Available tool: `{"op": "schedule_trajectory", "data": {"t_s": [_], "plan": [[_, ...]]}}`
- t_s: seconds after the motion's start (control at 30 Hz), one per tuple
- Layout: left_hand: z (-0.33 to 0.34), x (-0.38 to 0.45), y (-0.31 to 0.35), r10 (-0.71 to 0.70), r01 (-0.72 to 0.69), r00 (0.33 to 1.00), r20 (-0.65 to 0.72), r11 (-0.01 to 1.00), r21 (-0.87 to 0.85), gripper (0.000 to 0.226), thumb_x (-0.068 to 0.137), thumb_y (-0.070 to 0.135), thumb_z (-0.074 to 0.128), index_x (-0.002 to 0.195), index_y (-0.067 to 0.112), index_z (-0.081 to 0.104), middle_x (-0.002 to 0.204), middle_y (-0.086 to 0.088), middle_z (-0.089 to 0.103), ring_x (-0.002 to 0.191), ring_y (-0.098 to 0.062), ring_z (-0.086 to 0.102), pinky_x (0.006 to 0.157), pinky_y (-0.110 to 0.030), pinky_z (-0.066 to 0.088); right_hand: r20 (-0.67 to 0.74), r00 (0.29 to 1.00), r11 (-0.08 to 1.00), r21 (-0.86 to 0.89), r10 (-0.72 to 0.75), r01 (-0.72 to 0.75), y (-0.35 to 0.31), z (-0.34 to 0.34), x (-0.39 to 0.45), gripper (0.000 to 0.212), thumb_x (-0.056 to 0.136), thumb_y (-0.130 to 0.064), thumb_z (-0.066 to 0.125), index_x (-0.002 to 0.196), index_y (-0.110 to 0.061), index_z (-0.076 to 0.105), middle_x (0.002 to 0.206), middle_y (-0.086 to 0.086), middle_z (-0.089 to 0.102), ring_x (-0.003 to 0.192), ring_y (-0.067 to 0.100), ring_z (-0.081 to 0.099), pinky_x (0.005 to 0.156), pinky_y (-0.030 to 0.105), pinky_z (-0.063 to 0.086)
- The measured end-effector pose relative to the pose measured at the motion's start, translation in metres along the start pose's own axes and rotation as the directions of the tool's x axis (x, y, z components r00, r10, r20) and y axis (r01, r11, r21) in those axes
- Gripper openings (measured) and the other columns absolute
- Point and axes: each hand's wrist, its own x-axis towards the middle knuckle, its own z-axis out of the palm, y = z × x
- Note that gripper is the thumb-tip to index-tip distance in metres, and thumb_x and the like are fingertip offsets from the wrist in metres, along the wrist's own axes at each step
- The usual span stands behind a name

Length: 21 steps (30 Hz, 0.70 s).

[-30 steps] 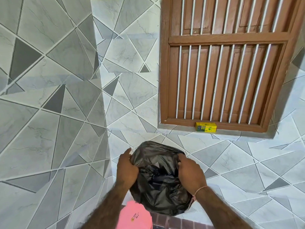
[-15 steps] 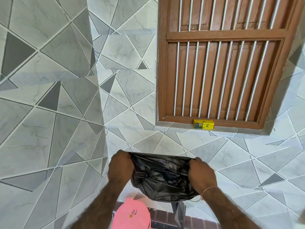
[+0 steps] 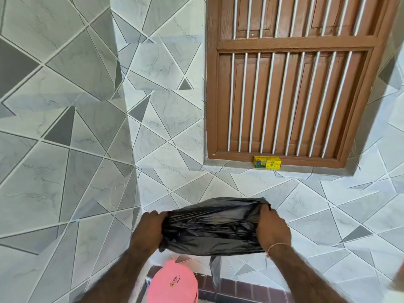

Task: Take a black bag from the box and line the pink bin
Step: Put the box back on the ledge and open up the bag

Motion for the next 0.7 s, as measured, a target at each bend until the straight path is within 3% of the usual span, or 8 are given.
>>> {"op": "schedule_trajectory", "data": {"t_s": [0.1, 0.2, 0.3, 0.37, 0.43, 0.5, 0.57, 0.7], "plan": [[-0.003, 0.001, -0.003, -0.05, 0.048, 0.997, -0.053, 0.998, -0.043, 0.055, 0.067, 0.021, 0.064, 0.12, 0.031, 0.054, 0.096, 0.0, 0.065, 0.093, -0.023, 0.064, 0.078, -0.041, 0.059, 0.02, 1.0, 0.999, -0.034, 0.008, -0.008, 0.008, 0.006, 0.0, 0.03, 0.093, -0.016, 0.033, 0.121, -0.015, 0.044, 0.113, 0.011, 0.061, 0.102, 0.034, 0.065, 0.083, 0.039, 0.05], [-0.009, 0.007, 0.02, -0.174, 0.139, 0.977, -0.125, 0.958, -0.25, 0.043, 0.076, 0.015, 0.05, 0.119, 0.019, 0.049, 0.105, -0.009, 0.064, 0.101, -0.034, 0.062, 0.087, -0.047, 0.055, 0.061, 0.998, 0.999, 0.042, 0.029, -0.032, 0.002, 0.008, -0.003, 0.04, 0.094, -0.047, 0.042, 0.119, -0.016, 0.046, 0.115, 0.012, 0.065, 0.105, 0.034, 0.064, 0.084, 0.039, 0.05], [-0.016, 0.013, 0.046, -0.378, 0.22, 0.919, -0.108, 0.722, -0.656, 0.046, 0.079, 0.022, 0.067, 0.12, 0.014, 0.051, 0.114, -0.009, 0.065, 0.108, -0.034, 0.061, 0.095, -0.04, 0.05, 0.102, 0.994, 0.995, 0.093, 0.036, -0.046, -0.011, 0.006, -0.002, 0.069, 0.08, -0.072, 0.05, 0.122, -0.017, 0.047, 0.117, 0.01, 0.066, 0.108, 0.033, 0.063, 0.086, 0.038, 0.051], [-0.017, 0.011, 0.057, -0.324, 0.111, 0.934, -0.147, 0.659, -0.744, 0.055, 0.075, 0.013, 0.072, 0.124, 0.018, 0.047, 0.111, -0.003, 0.063, 0.106, -0.029, 0.063, 0.094, -0.035, 0.05, 0.115, 0.992, 0.987, 0.144, 0.05, -0.066, -0.018, 0.003, 0.001, 0.071, 0.077, -0.069, 0.058, 0.122, -0.015, 0.046, 0.118, 0.011, 0.066, 0.109, 0.034, 0.063, 0.087, 0.038, 0.05], [-0.017, 0.004, 0.054, -0.101, -0.029, 0.976, -0.19, 0.815, -0.579, 0.063, 0.079, 0.018, 0.063, 0.135, 0.03, 0.036, 0.112, 0.0, 0.056, 0.104, -0.024, 0.061, 0.095, -0.038, 0.051, 0.097, 0.993, 0.986, 0.148, 0.066, -0.08, -0.017, -0.001, 0.004, 0.055, 0.084, -0.05, 0.062, 0.119, -0.011, 0.046, 0.117, 0.014, 0.066, 0.108, 0.036, 0.063, 0.087, 0.04, 0.05], [-0.015, -0.006, 0.042, 0.171, -0.193, 0.978, -0.122, 0.96, -0.2, 0.063, 0.088, 0.028, 0.056, 0.141, 0.041, 0.027, 0.124, -0.002, 0.049, 0.111, -0.022, 0.056, 0.096, -0.037, 0.051, 0.058, 0.992, 0.988, 0.106, 0.108, -0.114, -0.008, -0.006, 0.008, 0.037, 0.09, -0.026, 0.053, 0.121, -0.007, 0.044, 0.118, 0.017, 0.065, 0.108, 0.038, 0.063, 0.089, 0.04, 0.05], [-0.013, -0.014, 0.028, 0.344, -0.344, 0.936, -0.077, 0.939, 0.017, 0.048, 0.094, 0.03, 0.05, 0.137, 0.041, 0.033, 0.132, 0.0, 0.047, 0.116, -0.021, 0.053, 0.095, -0.035, 0.053, 0.03, 0.989, 0.987, 0.066, 0.146, -0.148, 0.006, -0.007, 0.01, 0.039, 0.09, -0.014, 0.042, 0.128, -0.005, 0.039, 0.118, 0.018, 0.065, 0.11, 0.039, 0.062, 0.089, 0.041, 0.048], [-0.022, -0.007, 0.012, 0.223, -0.22, 0.975, -0.004, 0.967, 0.132, 0.023, 0.09, 0.017, 0.048, 0.108, 0.019, 0.062, 0.114, -0.006, 0.062, 0.103, -0.027, 0.06, 0.086, -0.037, 0.053, 0.015, 0.993, 0.993, -0.039, 0.116, -0.115, 0.022, -0.005, 0.013, 0.037, 0.092, -0.014, 0.033, 0.128, -0.008, 0.038, 0.118, 0.016, 0.063, 0.108, 0.037, 0.062, 0.087, 0.04, 0.049]]}}
